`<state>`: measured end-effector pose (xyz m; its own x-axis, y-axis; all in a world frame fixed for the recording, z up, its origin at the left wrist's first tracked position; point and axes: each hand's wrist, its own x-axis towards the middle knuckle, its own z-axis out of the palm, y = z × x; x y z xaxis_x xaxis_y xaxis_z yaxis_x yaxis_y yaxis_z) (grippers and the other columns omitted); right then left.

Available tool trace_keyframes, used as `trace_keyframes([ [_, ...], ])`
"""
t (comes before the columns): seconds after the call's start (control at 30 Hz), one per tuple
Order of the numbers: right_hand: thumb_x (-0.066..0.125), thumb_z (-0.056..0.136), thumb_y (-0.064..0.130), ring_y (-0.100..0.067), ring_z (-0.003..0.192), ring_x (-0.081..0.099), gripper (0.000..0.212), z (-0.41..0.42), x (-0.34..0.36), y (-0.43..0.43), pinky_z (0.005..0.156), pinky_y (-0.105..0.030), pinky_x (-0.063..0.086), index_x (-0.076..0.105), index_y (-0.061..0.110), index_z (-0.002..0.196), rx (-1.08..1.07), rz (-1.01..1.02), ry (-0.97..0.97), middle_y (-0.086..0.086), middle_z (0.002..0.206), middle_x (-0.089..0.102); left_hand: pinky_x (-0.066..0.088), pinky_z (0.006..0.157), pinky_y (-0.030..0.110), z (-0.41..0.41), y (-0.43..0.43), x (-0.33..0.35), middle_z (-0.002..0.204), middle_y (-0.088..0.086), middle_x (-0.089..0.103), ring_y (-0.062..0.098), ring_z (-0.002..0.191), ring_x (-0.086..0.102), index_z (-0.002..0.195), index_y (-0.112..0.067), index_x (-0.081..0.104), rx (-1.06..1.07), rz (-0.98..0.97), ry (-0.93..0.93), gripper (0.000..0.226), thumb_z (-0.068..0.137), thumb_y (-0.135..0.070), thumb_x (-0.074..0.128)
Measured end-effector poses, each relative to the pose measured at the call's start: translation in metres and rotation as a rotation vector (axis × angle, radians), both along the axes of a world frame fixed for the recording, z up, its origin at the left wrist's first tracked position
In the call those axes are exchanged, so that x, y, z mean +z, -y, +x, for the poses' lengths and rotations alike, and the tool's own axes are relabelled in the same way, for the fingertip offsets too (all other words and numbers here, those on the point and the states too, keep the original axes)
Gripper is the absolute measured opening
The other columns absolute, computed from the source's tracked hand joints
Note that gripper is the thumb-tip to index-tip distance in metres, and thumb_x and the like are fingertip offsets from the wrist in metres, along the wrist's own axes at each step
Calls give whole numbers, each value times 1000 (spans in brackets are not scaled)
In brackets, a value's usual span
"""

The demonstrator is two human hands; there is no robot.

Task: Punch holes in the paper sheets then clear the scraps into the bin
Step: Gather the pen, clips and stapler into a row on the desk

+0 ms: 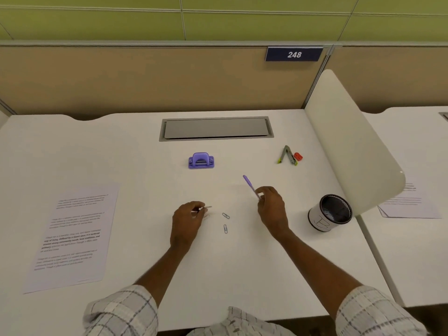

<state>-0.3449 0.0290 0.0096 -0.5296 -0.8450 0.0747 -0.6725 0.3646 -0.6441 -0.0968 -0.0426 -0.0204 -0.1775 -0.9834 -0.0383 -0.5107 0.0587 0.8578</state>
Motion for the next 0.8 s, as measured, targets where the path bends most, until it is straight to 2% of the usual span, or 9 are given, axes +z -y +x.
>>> trace_keyframes([
  [0.1, 54, 87, -9, -19, 87, 68, 33, -22, 12, 10, 75, -24, 48, 69, 10, 109, -88, -17, 32, -6, 114, 67, 62, 85, 35, -31, 10, 15, 98, -4, 76, 11, 90, 73, 102, -15, 78, -24, 7, -77, 12, 89, -15, 78],
  [0.2, 54, 86, -8, -22, 87, 70, 33, -52, 28, 23, 77, -29, 51, 69, 7, 110, -170, -21, 70, -11, 113, 67, 62, 85, 31, -71, 21, 29, 95, -4, 77, 12, 89, 73, 100, -13, 78, -51, 10, -136, 13, 87, -14, 80],
  [0.27, 54, 85, -7, -25, 88, 71, 32, -78, 39, 30, 79, -30, 50, 70, 6, 109, -214, -28, 62, -14, 112, 69, 59, 83, 23, -99, 29, 35, 92, -5, 77, 9, 87, 73, 100, -13, 79, -63, -5, -162, 14, 86, -14, 81],
  [0.4, 57, 83, -7, -29, 112, 65, 35, -140, 57, 40, 91, -32, 48, 72, 6, 112, -234, 2, 30, -12, 122, 70, 53, 79, 8, -152, 42, 46, 88, -7, 75, -3, 80, 70, 100, -11, 78, -77, -40, -197, 15, 85, -13, 82],
  [0.53, 64, 83, -6, -31, 103, 66, 32, -197, 59, 41, 74, -26, 45, 75, 9, 109, -290, 115, 40, -11, 122, 69, 53, 78, 10, -197, 53, 49, 90, -2, 77, 2, 80, 71, 98, -10, 78, -70, -16, -198, 13, 85, -13, 81],
  [0.8, 69, 83, -5, -29, 102, 68, 27, -245, 25, 46, 74, -25, 47, 75, 10, 105, -315, 206, 132, -11, 125, 67, 58, 85, 25, -269, 72, 41, 96, 2, 79, 14, 88, 75, 101, -8, 78, -76, 32, -148, 15, 87, -13, 80],
])
